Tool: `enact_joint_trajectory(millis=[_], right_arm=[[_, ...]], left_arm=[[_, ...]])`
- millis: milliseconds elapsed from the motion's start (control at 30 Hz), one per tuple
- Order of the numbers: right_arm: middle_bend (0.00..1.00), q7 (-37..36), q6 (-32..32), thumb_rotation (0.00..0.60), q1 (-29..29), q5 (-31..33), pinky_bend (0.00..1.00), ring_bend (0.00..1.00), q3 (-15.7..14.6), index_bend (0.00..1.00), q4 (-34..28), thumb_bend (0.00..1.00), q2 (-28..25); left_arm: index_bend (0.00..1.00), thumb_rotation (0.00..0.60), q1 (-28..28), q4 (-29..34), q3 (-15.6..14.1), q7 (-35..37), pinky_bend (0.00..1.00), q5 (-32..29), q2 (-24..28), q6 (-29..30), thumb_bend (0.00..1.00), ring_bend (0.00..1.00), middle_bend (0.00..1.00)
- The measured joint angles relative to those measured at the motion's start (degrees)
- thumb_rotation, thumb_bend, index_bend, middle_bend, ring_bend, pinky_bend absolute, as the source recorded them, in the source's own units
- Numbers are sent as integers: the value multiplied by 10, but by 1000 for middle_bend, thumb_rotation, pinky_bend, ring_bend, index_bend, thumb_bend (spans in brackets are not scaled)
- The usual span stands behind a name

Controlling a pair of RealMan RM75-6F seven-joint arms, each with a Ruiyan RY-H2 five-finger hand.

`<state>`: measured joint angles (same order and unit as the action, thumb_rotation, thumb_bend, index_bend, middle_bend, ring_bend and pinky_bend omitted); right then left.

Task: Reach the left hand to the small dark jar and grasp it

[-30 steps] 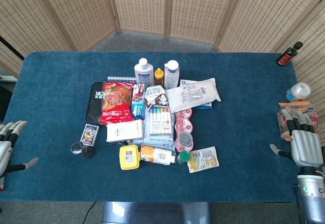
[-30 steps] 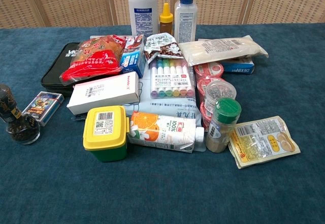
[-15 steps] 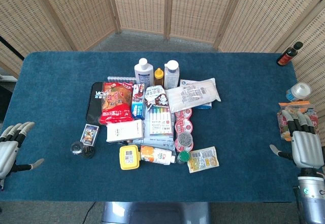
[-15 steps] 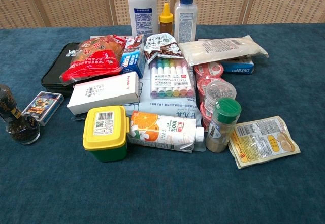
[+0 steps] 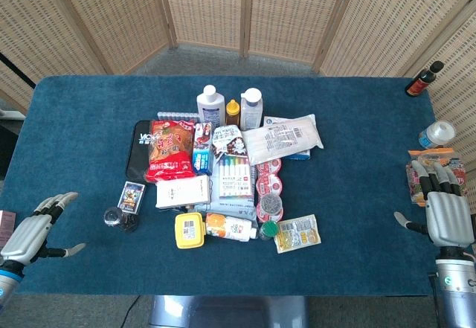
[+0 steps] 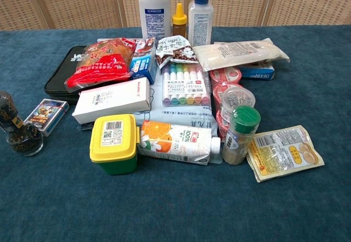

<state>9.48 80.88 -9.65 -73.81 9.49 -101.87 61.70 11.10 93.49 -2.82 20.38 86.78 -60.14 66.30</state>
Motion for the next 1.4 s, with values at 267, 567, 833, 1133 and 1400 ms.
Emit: enact_joint_trajectory(millis=[267,567,833,1133,1400], right_arm=[[139,4,4,600,3,3,0,0,0,0,-9,167,-6],[139,-1,2,600,4,6,0,0,0,0,-10,166,-8],[139,-16,5,600,11,8,0,0,-1,0,-8,166,-14],[139,-34,0,600,14,10,0,0,-1,0,-5,166,-19],[139,-35,-7,600,10,12,0,0,1,0,-5,166,-21]], left_arm=[[0,495,12,-76,-8,108,0,30,-64,-3,0,0,0],[0,522,38,-134,-13,220,0,60,-121,-4,0,0,0],[355,600,65,-165,-4,268,29,65,-177,-2,307,322,279],[658,600,67,-179,14,236,415,36,-218,13,600,707,595],[662,600,61,-180,36,231,458,13,-223,42,607,728,608]])
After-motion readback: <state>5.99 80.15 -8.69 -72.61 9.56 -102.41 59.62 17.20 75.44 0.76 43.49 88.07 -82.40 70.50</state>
